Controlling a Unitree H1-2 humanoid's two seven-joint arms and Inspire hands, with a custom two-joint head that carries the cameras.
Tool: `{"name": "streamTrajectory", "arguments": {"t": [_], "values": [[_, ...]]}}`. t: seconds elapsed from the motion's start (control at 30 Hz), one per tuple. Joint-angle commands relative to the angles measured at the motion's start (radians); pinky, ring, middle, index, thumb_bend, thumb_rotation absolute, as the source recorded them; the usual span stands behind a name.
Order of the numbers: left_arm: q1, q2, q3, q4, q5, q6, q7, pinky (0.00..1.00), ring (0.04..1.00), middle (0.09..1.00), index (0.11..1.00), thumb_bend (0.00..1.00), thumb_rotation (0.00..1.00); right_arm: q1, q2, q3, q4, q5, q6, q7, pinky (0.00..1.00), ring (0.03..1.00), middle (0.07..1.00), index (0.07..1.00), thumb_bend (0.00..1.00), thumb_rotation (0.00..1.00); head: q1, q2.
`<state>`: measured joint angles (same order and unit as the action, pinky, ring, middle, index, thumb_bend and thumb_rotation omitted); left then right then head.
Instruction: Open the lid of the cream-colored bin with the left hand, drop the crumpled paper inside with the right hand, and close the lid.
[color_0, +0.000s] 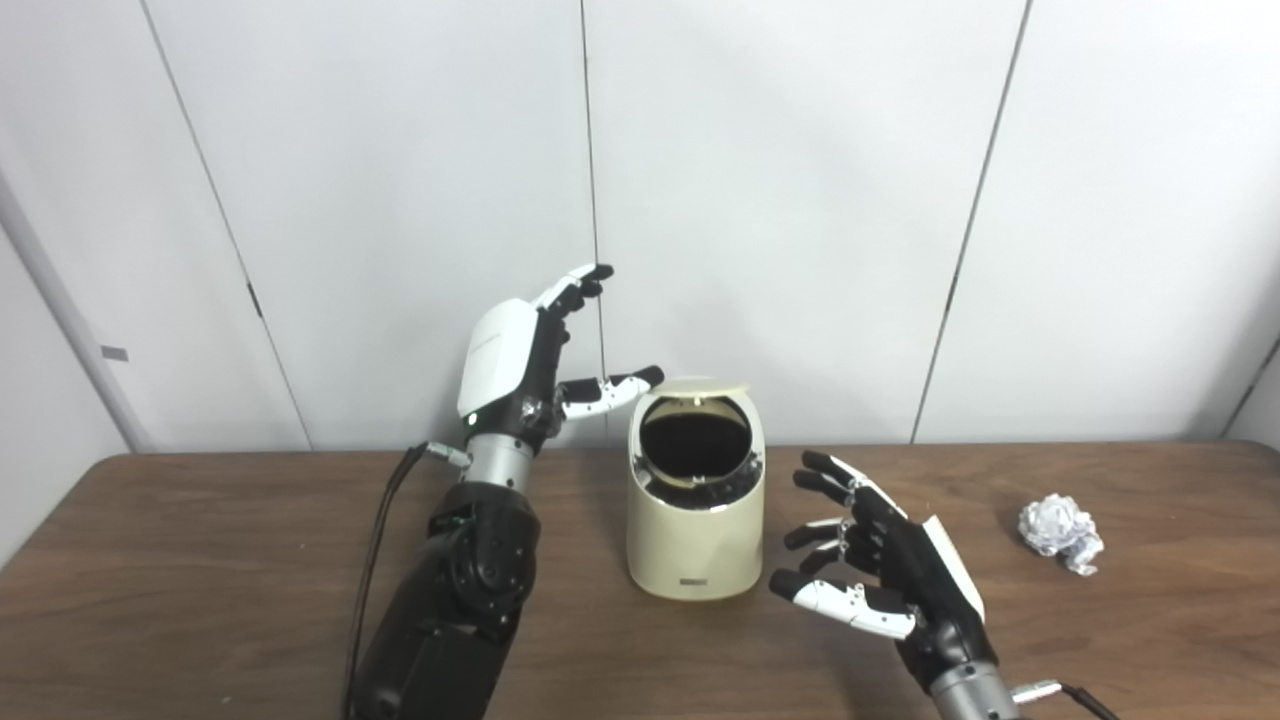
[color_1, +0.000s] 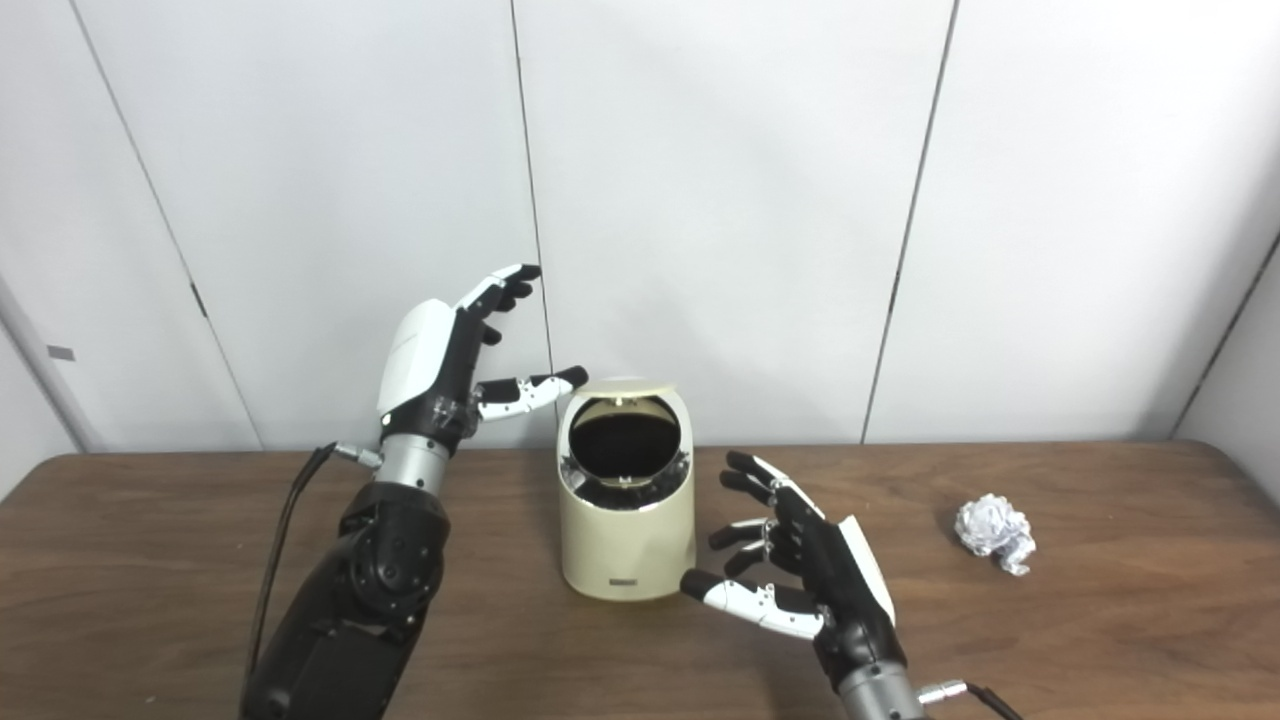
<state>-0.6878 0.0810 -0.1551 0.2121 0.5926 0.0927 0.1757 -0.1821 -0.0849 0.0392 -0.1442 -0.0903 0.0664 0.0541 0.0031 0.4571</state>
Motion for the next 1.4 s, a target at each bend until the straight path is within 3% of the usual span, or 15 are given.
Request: {"name": "streamTrajectory", "arguments": {"t": [0.0,0.3,0.5,0.63,0.83,0.97,1.07,1.37], "values": [[-0.034,0.002,0.017,-0.045,-0.027,-0.014,0.003,0.70,0.805,0.814,0.876,0.75,0.21,-0.025,-0.004,-0.002,-0.032,0.005,-0.037,0.001,0.44,0.589,0.830,0.845,0.70,0.29,0.000,0.001],[0.033,-0.017,0.075,-0.148,-0.181,0.038,-0.066,0.65,0.810,0.832,0.859,0.70,0.23,-0.025,-0.003,-0.003,-0.035,0.003,-0.028,0.001,0.45,0.587,0.831,0.846,0.70,0.29,0.002,0.002],[0.106,-0.042,0.128,-0.228,-0.328,0.091,-0.129,0.73,0.839,0.853,0.874,0.64,0.27,-0.026,-0.005,-0.004,-0.031,0.006,-0.033,0.004,0.45,0.597,0.833,0.846,0.70,0.30,0.005,0.001],[0.176,-0.043,0.145,-0.254,-0.387,0.058,-0.139,0.70,0.808,0.825,0.857,0.62,0.28,-0.025,-0.005,-0.003,-0.032,0.008,-0.029,0.007,0.45,0.590,0.834,0.844,0.69,0.27,0.007,0.002],[0.282,-0.025,0.152,-0.274,-0.461,-0.018,-0.173,0.73,0.801,0.826,0.878,0.65,0.36,-0.026,-0.007,-0.003,-0.029,0.008,-0.041,0.010,0.45,0.589,0.828,0.840,0.68,0.27,0.005,0.005],[0.335,-0.043,0.175,-0.273,-0.562,-0.051,-0.199,0.64,0.806,0.846,0.896,0.75,0.38,-0.025,-0.008,-0.005,-0.034,0.007,-0.029,0.010,0.45,0.594,0.833,0.842,0.69,0.28,0.008,0.003],[0.358,-0.044,0.172,-0.273,-0.573,-0.066,-0.202,0.64,0.805,0.848,0.901,0.78,0.38,-0.026,-0.011,-0.006,-0.032,0.008,-0.031,0.012,0.45,0.590,0.833,0.844,0.68,0.26,0.007,0.004],[0.402,-0.025,0.141,-0.234,-0.551,-0.114,-0.207,0.69,0.806,0.857,0.905,0.74,0.36,-0.025,-0.017,-0.013,-0.046,0.011,-0.014,0.013,0.45,0.593,0.831,0.848,0.68,0.26,-0.031,0.003]]}}
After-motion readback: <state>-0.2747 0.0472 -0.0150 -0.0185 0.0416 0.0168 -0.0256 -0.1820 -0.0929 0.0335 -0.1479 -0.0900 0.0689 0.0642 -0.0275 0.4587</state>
